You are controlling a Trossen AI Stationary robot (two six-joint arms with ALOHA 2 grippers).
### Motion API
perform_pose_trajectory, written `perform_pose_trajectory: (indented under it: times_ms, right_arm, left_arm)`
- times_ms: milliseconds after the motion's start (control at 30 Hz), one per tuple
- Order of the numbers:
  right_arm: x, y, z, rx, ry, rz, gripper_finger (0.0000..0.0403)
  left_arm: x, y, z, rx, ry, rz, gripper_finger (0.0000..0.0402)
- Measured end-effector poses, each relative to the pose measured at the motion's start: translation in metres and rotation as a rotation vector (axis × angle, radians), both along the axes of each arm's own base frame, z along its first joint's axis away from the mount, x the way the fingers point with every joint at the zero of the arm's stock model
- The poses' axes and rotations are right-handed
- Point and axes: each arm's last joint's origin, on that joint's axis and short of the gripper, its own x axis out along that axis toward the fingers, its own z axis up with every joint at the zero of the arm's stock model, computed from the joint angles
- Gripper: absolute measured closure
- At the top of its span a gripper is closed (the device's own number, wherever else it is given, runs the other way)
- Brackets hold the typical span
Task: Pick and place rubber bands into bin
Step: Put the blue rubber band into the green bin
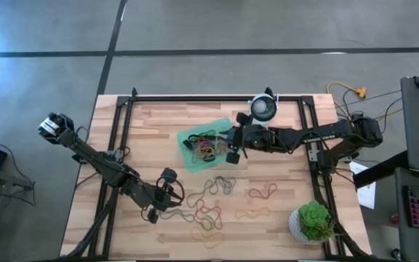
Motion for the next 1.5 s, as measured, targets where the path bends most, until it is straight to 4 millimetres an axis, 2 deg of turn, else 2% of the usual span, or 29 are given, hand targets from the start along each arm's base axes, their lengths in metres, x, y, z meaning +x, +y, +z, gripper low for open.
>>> perform_pose_trajectory:
  times_ms: [233, 467, 600, 767, 900, 1067, 1233, 1500]
  right_arm:
    - [0.0, -0.001, 0.0, 0.003, -0.001, -0.004, 0.0276]
    - [-0.002, 0.014, -0.006, 0.007, 0.081, 0.107, 0.0249]
    - [-0.004, 0.037, -0.011, 0.04, 0.134, 0.255, 0.0249]
    - [-0.01, 0.075, -0.013, 0.058, 0.161, 0.407, 0.0258]
    - [-0.017, 0.106, -0.015, 0.074, 0.178, 0.493, 0.0266]
    - [-0.028, 0.138, -0.014, 0.064, 0.179, 0.595, 0.0276]
    - [-0.034, 0.152, -0.014, 0.054, 0.177, 0.635, 0.0285]
    - [-0.034, 0.154, -0.012, 0.083, 0.168, 0.624, 0.03]
  left_arm:
    - [0.0, 0.0, 0.0, 0.0, 0.0, 0.0, 0.0334]
    - [-0.001, 0.001, -0.004, 0.006, 0.011, 0.001, 0.0334]
    - [-0.001, 0.001, -0.007, -0.035, 0.029, 0.029, 0.0334]
    - [0.002, -0.002, -0.014, -0.08, 0.069, 0.063, 0.0334]
    - [0.007, -0.006, -0.028, -0.093, 0.128, 0.086, 0.0334]
    - [0.016, -0.015, -0.05, -0.111, 0.216, 0.022, 0.0334]
    - [0.024, -0.023, -0.067, -0.14, 0.254, -0.027, 0.0334]
    - [0.034, -0.03, -0.088, -0.139, 0.26, -0.028, 0.0334]
